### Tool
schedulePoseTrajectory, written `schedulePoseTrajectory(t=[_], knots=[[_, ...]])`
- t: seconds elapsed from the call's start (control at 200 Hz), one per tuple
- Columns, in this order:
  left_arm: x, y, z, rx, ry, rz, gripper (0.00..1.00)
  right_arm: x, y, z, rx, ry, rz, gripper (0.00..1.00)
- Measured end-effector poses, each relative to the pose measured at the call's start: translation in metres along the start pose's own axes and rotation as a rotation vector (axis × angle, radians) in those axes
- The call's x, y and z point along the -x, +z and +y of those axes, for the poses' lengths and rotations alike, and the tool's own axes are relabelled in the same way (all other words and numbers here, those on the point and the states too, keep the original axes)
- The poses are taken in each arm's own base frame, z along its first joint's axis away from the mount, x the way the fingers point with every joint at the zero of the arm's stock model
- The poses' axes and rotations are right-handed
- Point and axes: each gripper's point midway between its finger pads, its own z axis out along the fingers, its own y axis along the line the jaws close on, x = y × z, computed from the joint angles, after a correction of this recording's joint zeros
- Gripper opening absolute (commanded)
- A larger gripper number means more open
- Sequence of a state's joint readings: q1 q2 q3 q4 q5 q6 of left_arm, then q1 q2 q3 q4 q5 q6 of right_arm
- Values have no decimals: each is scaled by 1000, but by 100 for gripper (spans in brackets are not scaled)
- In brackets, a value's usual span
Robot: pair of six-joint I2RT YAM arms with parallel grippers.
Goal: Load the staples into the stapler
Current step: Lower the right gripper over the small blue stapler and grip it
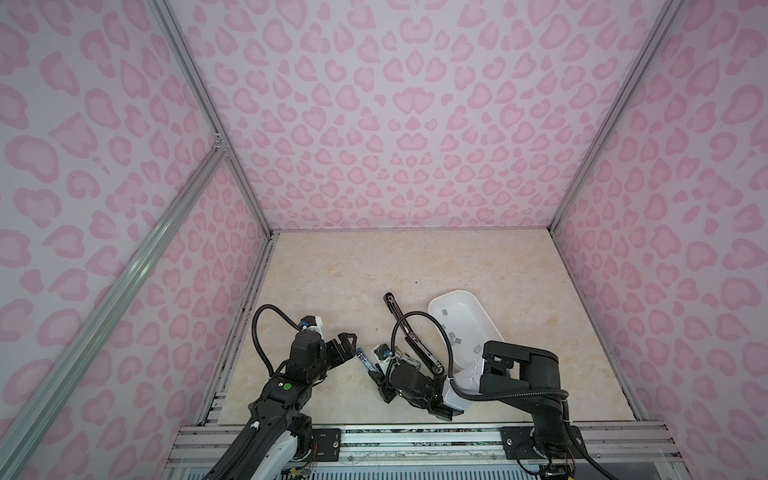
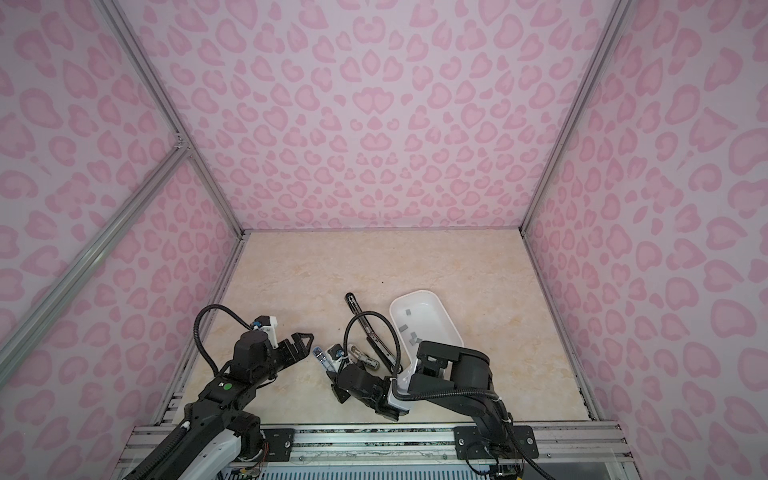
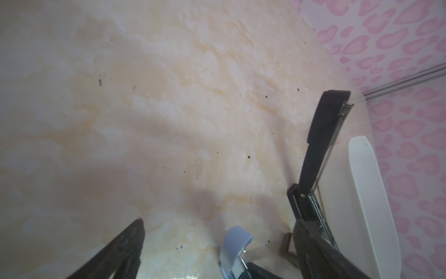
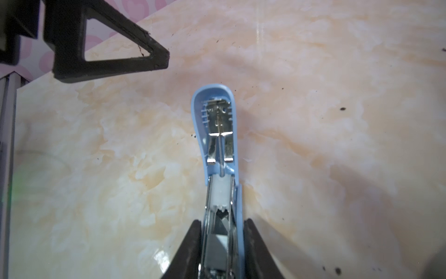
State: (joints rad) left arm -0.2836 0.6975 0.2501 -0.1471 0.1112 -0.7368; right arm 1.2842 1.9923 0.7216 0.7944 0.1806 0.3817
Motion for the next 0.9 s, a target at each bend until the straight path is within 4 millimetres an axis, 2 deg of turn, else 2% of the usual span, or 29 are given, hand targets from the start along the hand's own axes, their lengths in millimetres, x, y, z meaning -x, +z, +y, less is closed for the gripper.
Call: schedulePoseTrajectory(t=[0.18, 0.49, 0.9], knots=[[8, 2, -8, -22, 2, -9, 97, -3, -6, 2, 13, -17, 19, 42], [12, 0, -13, -35, 24, -16, 97, -9, -11, -1, -15, -46, 31, 36], [12, 0, -15, -44, 29, -15, 96, -11, -11, -5, -74, -100, 41, 38]])
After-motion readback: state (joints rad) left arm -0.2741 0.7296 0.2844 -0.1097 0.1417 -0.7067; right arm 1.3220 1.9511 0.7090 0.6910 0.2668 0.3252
